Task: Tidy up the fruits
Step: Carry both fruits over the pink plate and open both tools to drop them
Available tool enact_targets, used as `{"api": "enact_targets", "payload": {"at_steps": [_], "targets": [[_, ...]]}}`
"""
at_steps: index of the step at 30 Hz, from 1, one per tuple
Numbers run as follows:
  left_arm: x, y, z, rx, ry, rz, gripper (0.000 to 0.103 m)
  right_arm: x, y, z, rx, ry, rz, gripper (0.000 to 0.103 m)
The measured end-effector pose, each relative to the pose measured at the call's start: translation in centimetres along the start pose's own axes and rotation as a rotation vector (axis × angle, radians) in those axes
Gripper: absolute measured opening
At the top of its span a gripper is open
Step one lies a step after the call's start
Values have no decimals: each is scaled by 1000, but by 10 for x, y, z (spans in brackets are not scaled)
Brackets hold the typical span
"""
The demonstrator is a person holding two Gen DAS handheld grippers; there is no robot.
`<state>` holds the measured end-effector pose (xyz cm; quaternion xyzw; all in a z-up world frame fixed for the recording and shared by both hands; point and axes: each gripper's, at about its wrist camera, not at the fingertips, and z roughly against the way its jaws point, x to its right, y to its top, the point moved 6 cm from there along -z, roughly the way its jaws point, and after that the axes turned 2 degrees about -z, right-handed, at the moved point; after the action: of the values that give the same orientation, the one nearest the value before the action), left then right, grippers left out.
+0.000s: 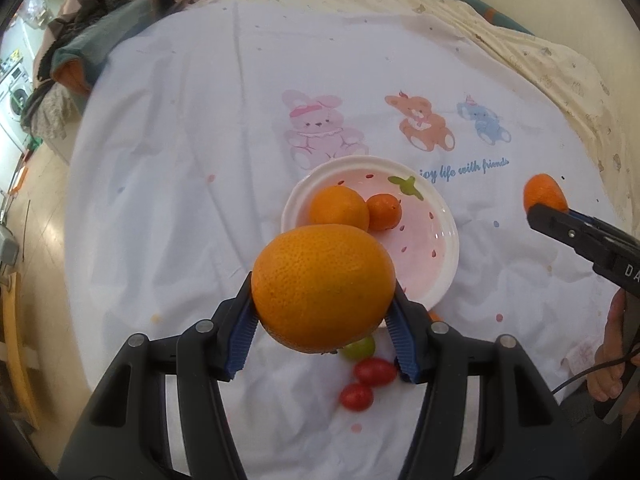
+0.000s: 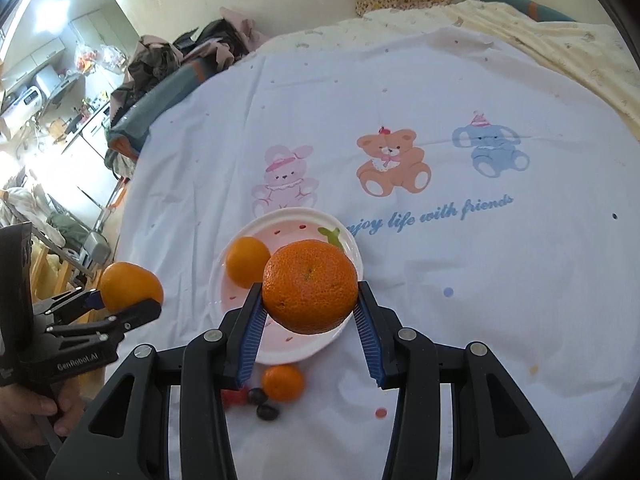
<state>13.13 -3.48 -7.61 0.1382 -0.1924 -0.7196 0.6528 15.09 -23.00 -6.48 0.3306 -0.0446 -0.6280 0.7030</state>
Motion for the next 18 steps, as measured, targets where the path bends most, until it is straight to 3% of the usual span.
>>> {"api": "enact_targets", "payload": {"at_steps": [18], "targets": [[26, -6, -79, -123, -29, -33, 55, 13, -6, -97, -206, 20, -14, 46]]}}
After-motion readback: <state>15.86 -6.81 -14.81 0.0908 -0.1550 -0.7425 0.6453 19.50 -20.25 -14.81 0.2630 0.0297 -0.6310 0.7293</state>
